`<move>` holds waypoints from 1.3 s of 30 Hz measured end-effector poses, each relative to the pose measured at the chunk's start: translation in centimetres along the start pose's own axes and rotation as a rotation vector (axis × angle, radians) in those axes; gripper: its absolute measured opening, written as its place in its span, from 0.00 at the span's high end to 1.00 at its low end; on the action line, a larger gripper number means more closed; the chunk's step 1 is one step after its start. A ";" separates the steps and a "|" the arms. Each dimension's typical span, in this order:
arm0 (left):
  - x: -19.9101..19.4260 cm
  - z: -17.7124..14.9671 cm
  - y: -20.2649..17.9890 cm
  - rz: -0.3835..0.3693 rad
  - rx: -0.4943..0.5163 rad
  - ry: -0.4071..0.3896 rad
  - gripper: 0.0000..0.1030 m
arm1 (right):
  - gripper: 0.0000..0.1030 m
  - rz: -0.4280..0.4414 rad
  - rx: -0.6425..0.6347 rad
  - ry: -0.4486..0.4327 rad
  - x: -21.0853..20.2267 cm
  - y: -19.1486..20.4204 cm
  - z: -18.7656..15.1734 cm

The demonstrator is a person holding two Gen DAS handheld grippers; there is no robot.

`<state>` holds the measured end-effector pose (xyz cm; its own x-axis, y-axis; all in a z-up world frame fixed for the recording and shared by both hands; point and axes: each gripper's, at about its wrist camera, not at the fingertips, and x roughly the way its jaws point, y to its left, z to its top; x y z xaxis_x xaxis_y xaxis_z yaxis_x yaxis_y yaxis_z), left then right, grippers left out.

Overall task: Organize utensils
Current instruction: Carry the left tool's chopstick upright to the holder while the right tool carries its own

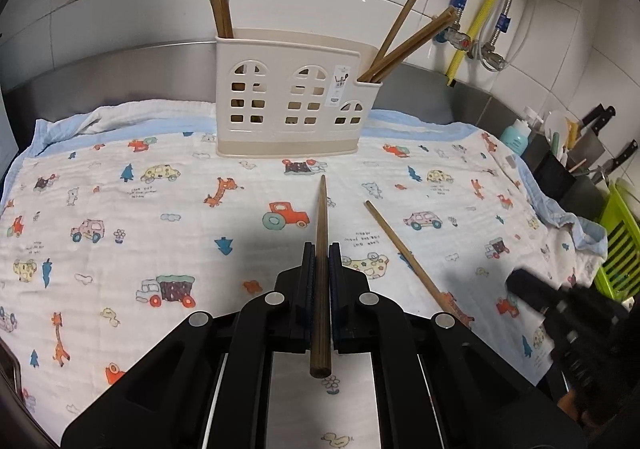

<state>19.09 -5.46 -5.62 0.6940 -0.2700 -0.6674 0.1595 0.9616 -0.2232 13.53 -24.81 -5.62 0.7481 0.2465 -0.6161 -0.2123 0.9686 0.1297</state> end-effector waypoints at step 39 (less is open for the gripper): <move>-0.9 1.2 1.2 0.013 0.001 -0.016 0.95 | 0.93 0.034 0.007 0.101 1.8 -2.1 -6.3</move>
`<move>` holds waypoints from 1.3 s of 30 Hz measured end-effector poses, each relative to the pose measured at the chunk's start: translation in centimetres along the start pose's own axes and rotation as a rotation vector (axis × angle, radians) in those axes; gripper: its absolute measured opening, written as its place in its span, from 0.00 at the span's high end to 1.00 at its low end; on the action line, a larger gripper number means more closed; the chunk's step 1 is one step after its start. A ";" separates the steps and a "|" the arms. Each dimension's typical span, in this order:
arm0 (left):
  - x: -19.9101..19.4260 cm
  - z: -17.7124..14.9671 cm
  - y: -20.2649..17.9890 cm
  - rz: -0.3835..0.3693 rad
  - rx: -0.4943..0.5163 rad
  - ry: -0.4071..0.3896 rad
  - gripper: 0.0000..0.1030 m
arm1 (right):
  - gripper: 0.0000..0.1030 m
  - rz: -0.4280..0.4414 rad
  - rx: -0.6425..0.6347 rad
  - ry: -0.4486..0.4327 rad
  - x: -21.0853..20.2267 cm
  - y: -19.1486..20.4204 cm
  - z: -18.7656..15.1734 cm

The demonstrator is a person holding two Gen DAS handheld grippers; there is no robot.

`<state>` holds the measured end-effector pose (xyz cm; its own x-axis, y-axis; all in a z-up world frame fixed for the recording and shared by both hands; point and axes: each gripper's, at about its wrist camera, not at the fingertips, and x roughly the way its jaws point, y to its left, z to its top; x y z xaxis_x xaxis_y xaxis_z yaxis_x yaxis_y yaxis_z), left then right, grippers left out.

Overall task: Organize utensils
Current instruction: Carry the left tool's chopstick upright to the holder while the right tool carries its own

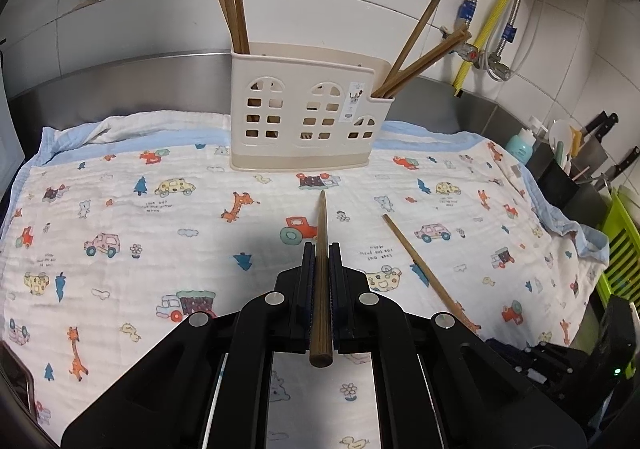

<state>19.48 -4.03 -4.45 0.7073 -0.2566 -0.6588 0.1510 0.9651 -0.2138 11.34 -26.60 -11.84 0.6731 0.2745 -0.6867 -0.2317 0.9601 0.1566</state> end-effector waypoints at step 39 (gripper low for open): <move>-4.5 8.6 0.3 -0.033 0.129 -0.119 0.95 | 0.94 0.026 -0.290 -0.386 -7.2 6.8 31.7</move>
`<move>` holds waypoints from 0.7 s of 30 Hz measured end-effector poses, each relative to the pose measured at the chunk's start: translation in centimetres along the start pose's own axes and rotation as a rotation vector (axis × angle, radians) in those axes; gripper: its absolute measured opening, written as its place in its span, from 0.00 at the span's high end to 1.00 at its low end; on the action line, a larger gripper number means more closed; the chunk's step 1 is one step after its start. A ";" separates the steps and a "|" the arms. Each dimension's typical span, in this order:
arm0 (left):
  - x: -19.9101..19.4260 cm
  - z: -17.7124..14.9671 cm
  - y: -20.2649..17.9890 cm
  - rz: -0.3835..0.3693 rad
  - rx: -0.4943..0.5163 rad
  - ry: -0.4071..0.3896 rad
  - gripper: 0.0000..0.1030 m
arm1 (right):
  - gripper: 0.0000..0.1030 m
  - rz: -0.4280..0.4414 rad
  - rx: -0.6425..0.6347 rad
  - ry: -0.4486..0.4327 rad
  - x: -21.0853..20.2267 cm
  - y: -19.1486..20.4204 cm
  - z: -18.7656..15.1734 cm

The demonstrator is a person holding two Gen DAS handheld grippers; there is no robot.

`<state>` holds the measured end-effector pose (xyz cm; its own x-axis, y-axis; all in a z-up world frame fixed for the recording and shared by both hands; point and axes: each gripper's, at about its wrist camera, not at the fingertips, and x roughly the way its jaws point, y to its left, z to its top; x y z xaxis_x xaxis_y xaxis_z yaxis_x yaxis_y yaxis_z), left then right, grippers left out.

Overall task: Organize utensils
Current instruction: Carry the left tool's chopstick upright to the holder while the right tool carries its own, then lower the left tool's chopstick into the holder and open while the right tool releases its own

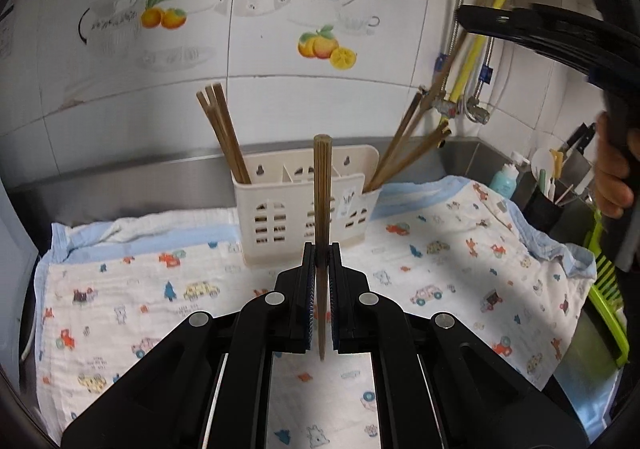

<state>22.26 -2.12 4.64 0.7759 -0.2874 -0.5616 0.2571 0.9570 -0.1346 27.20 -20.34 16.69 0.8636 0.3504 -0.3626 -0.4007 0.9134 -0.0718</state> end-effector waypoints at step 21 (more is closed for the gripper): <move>-2.8 10.9 -0.4 0.067 0.066 -0.228 0.95 | 0.94 -0.046 0.028 0.136 9.6 -1.5 -2.6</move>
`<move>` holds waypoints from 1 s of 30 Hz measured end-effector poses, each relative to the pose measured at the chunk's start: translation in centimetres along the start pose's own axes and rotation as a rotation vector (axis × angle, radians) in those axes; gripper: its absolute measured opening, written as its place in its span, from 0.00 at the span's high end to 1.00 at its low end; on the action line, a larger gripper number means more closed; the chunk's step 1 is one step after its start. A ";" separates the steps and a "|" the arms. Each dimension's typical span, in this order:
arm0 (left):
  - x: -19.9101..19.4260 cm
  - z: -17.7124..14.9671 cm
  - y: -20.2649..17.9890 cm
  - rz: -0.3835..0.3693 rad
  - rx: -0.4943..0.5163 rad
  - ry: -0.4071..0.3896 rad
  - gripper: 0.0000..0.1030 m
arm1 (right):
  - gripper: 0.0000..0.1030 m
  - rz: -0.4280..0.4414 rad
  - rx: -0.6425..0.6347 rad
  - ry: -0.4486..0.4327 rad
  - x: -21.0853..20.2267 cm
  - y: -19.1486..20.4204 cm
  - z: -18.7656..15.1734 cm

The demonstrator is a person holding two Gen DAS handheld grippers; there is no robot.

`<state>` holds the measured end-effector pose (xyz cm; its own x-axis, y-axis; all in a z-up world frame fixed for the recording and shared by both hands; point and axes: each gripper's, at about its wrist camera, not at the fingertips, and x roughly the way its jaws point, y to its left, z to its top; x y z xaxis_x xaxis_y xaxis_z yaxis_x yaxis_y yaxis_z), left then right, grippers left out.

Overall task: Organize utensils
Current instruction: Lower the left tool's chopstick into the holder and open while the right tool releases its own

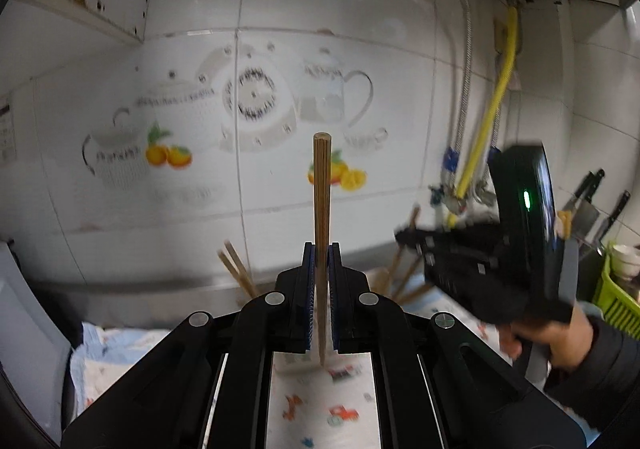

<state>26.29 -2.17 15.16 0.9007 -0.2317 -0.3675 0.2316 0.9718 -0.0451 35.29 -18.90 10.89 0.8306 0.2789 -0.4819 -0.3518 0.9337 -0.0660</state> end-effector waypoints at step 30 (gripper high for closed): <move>9.4 -1.3 2.7 0.081 -0.085 0.102 0.95 | 0.55 0.009 -0.062 -0.041 -4.0 1.4 -3.7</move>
<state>34.85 -1.71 10.39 0.8721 -0.1508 -0.4655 0.1240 0.9884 -0.0879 29.84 -19.54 9.49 0.8439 0.2976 -0.4463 -0.3843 0.9159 -0.1160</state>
